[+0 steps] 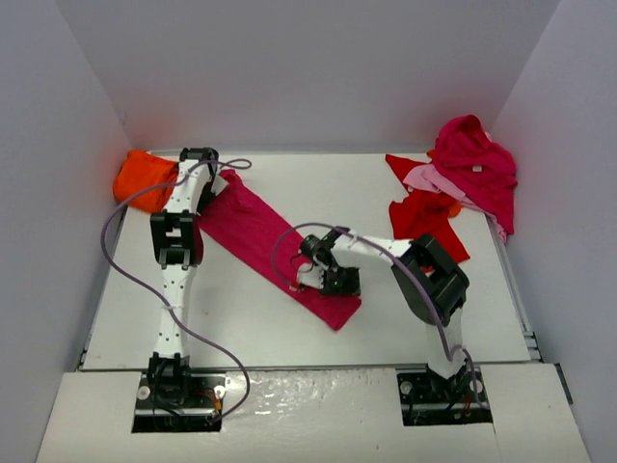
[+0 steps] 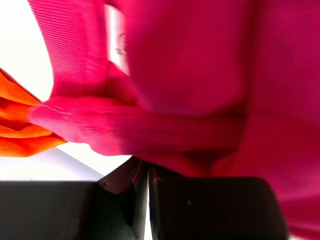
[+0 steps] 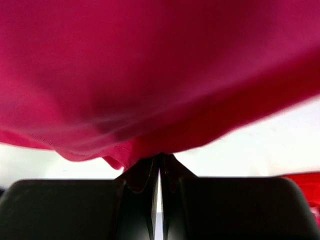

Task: Fold and stack the t-shirts

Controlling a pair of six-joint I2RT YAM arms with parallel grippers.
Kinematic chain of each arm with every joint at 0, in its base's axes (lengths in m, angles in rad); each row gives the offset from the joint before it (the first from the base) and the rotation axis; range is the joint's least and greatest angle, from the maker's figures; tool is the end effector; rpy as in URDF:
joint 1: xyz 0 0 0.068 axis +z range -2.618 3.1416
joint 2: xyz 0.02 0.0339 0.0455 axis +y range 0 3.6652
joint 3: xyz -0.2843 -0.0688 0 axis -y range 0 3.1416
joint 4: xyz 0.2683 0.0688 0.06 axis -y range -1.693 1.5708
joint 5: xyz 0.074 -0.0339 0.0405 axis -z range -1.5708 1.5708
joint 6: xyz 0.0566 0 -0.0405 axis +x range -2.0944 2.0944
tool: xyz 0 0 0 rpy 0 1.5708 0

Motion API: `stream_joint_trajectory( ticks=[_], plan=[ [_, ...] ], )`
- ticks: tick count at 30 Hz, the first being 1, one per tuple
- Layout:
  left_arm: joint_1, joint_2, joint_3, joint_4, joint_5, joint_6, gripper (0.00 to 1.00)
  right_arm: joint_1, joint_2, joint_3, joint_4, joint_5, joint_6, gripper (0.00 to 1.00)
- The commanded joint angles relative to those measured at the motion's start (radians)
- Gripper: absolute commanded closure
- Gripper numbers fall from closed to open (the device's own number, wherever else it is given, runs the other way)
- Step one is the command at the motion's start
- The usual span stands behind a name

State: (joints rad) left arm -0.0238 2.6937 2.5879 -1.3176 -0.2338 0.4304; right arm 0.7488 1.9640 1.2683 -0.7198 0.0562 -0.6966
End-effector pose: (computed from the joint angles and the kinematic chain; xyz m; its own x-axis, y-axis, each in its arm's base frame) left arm 0.5685 -0.0004 0.1403 -0.9032 0.4275 -0.0379 0.4027 0.8747 0.2695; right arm 0.2904 0.2656 0.1213 -0.1231 -0.9889 -0.0830 -0.9808 0.1340 -0.1418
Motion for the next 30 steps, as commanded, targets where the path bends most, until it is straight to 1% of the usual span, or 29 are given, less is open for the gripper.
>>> stream_joint_trajectory(
  ticks=[1,2,5,9,12,15,18,20,22,23,26,28,30],
  plan=[
    [-0.083,0.039,0.031,-0.052,-0.031,-0.026,1.0,0.084,-0.036,-0.028,-0.043,-0.104,0.023,1.0],
    [-0.094,0.036,0.029,-0.017,-0.039,-0.027,1.0,0.093,-0.034,-0.025,-0.042,-0.123,0.021,1.0],
    [-0.11,-0.002,0.003,0.08,0.002,-0.04,1.0,0.122,-0.015,-0.016,-0.059,-0.164,0.008,1.0],
    [-0.124,-0.027,0.026,0.163,-0.021,-0.073,1.0,0.191,0.025,-0.024,-0.113,-0.248,-0.001,0.99],
    [-0.13,-0.069,0.026,0.223,-0.018,-0.085,1.0,0.294,0.021,-0.06,-0.122,-0.291,-0.005,0.98],
    [-0.131,-0.11,0.008,0.315,-0.034,-0.091,1.0,0.397,-0.009,-0.054,-0.121,-0.32,0.034,0.99],
    [-0.134,-0.115,0.059,0.322,-0.038,-0.112,1.0,0.469,-0.04,-0.023,-0.121,-0.368,0.08,0.97],
    [-0.136,-0.135,0.062,0.33,-0.039,-0.136,1.0,0.524,-0.05,0.02,-0.125,-0.384,0.123,0.95],
    [-0.137,-0.158,0.046,0.349,-0.04,-0.157,0.96,0.56,-0.045,0.042,-0.139,-0.385,0.127,0.95],
    [-0.138,-0.174,0.036,0.356,-0.041,-0.167,0.95,0.566,-0.036,0.045,-0.139,-0.364,0.125,0.95],
    [-0.137,-0.222,0.026,0.37,-0.054,-0.187,0.94,0.541,-0.017,0.03,-0.12,-0.232,0.144,0.97],
    [-0.132,-0.268,0.02,0.373,-0.05,-0.192,0.94,0.508,-0.052,0.031,-0.114,-0.137,0.162,0.98],
    [-0.125,-0.332,-0.004,0.372,-0.026,-0.197,0.94,0.434,-0.121,0.044,-0.11,-0.044,0.166,1.0]
  ],
)
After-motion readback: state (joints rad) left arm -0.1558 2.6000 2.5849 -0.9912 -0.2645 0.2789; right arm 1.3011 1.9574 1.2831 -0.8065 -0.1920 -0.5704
